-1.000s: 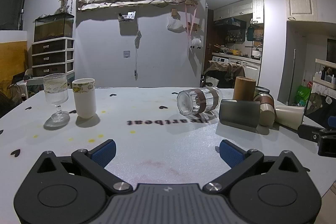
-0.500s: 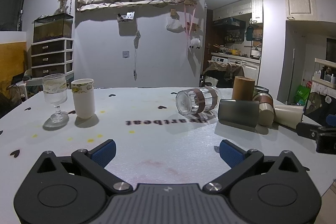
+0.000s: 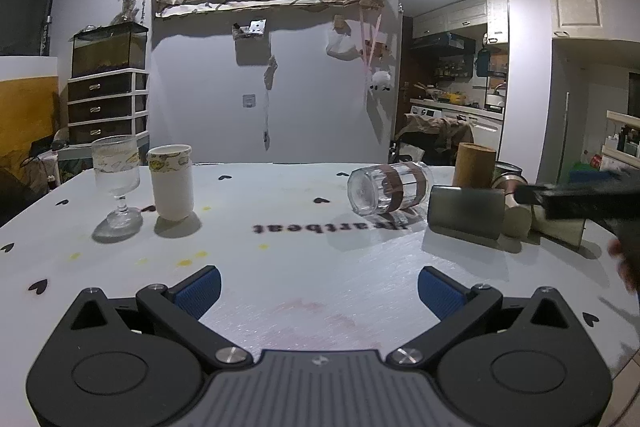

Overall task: Flip cup upright
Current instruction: 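Reach the right tool to the grey cup lying on its side and grasp it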

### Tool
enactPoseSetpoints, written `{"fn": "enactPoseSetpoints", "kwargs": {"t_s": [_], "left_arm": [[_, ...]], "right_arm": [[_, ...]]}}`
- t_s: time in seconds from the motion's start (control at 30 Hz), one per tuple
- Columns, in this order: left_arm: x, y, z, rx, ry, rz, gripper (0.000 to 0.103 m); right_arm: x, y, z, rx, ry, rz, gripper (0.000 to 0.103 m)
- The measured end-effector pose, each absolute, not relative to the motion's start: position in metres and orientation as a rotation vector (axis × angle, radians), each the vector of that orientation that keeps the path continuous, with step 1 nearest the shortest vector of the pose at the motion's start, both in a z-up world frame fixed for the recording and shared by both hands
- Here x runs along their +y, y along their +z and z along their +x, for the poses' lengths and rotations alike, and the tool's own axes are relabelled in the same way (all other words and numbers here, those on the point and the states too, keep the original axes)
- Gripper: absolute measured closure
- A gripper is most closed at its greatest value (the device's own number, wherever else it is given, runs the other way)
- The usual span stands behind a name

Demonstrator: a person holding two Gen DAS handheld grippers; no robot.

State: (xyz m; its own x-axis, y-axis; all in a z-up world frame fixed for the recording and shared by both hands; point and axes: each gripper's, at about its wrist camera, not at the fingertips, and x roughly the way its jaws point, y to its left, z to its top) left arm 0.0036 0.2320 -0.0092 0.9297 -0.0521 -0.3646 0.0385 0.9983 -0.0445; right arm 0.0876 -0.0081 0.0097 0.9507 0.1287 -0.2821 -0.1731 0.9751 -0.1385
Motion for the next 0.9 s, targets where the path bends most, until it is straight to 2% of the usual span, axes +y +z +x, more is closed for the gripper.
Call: {"fn": "enactPoseSetpoints", "kwargs": {"t_s": [0.17,0.3,0.4,0.73,0.77,0.87,0.9], "left_arm": [[0.238,-0.011,0.003,0.376,-0.034,-0.043,0.000],[0.244,-0.016,0.006,0.388,-0.022,-0.053,0.000],[0.248,-0.021,0.010,0.403,-0.018,-0.050,0.000],[0.266,-0.032,0.020,0.439,0.008,-0.073,0.000],[0.268,-0.033,0.020,0.442,0.010,-0.078,0.000],[0.272,-0.034,0.022,0.450,0.016,-0.089,0.000],[0.274,-0.034,0.022,0.451,0.016,-0.093,0.000]], "right_arm": [[0.005,0.018,0.137,0.327,0.208,-0.342,0.000],[0.017,0.016,0.180,0.468,0.280,-0.507,0.001],[0.021,0.009,0.207,0.533,0.280,-0.574,0.006],[0.039,-0.031,0.262,0.654,0.315,-0.871,0.006],[0.040,-0.034,0.265,0.672,0.313,-0.886,0.008],[0.040,-0.036,0.267,0.714,0.330,-0.899,0.024],[0.041,-0.037,0.264,0.707,0.332,-0.914,0.027]]}}
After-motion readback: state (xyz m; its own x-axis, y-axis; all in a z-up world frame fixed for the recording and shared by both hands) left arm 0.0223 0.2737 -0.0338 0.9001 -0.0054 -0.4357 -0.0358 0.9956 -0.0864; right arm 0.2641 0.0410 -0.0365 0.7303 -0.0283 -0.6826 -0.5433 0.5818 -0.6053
